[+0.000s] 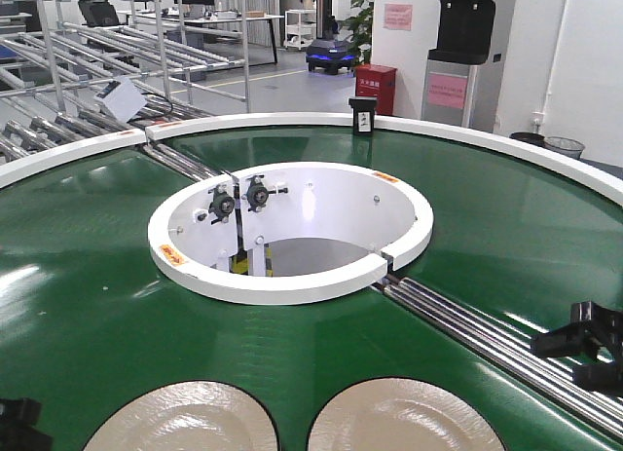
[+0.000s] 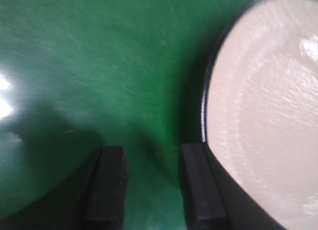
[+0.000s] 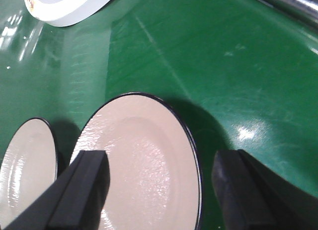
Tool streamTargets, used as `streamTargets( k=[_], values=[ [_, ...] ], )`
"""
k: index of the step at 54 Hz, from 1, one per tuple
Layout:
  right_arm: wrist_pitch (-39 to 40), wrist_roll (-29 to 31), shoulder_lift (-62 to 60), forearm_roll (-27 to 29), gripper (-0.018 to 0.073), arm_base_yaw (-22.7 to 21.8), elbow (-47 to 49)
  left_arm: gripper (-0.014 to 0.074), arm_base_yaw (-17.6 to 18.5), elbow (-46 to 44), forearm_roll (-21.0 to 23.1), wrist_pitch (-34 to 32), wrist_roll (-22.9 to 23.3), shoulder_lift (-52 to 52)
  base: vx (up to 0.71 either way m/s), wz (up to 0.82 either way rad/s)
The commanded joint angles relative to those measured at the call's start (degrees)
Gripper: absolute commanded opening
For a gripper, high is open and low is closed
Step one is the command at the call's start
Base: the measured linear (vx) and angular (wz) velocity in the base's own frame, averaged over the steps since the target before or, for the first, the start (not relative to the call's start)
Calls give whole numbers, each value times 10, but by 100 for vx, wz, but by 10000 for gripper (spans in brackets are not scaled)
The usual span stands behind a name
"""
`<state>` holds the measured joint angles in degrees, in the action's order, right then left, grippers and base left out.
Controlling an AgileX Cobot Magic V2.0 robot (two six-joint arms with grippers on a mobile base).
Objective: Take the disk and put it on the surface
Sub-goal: 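Lower both grippers to the rims of two cream plates on the conveyor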
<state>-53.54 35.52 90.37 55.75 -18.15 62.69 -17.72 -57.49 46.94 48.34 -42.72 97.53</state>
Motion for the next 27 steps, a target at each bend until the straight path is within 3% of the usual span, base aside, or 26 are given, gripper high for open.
streamTargets(
  k=[1,6,10,27],
  values=[
    [4,19,-20,31,494,-4,18,387,4,-20,109,27,-70,11,0,0],
    [10,22,-18,33,494,-4,18,387,4,-20,165,50,-127,35,0,0],
    [13,22,-13,33,494,-4,18,387,7,-20,188,62,-147,48,0,0],
    [13,22,16,39,494,-2,20,387,71,-20,214,49,-174,90,0,0]
  ],
)
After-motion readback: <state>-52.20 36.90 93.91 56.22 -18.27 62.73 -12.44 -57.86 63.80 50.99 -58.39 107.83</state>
